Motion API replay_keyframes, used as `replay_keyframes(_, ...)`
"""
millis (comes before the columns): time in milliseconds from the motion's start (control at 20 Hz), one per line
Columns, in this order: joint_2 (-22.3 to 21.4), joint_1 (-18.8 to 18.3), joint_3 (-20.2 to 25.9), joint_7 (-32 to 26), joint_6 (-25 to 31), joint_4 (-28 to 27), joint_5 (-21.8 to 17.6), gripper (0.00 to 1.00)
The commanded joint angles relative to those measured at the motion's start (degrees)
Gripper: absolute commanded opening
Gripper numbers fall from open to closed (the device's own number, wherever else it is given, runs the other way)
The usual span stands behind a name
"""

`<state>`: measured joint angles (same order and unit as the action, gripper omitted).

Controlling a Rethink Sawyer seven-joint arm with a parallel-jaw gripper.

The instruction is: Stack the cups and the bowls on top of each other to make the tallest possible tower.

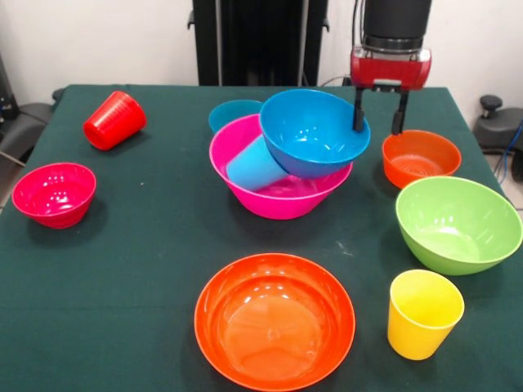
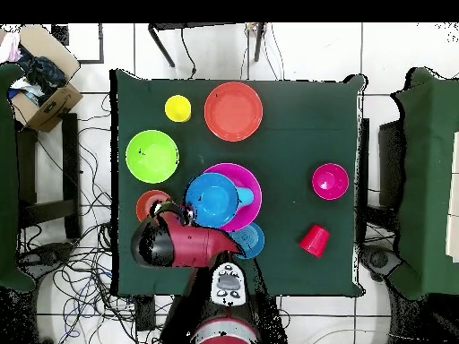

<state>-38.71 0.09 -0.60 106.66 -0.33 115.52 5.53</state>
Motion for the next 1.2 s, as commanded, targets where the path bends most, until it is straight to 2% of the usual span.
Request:
replay_keyframes(50,-2.9,4.2,-1.4,8.0,11.8,0.0,1.5,1.0)
replay_keyframes(300,-4.8,4.8,-0.9,8.3,15.0,-0.7,1.7,1.0)
replay_keyframes(750,-5.3,4.5,-2.6,6.6,20.5,-5.4,0.5,1.0)
replay_keyframes(1050,-6.0,4.6,-2.8,6.9,22.1,-6.5,0.4,1.0)
replay_keyframes(1200,-6.6,4.2,-1.3,7.4,22.7,-6.0,1.3,1.0)
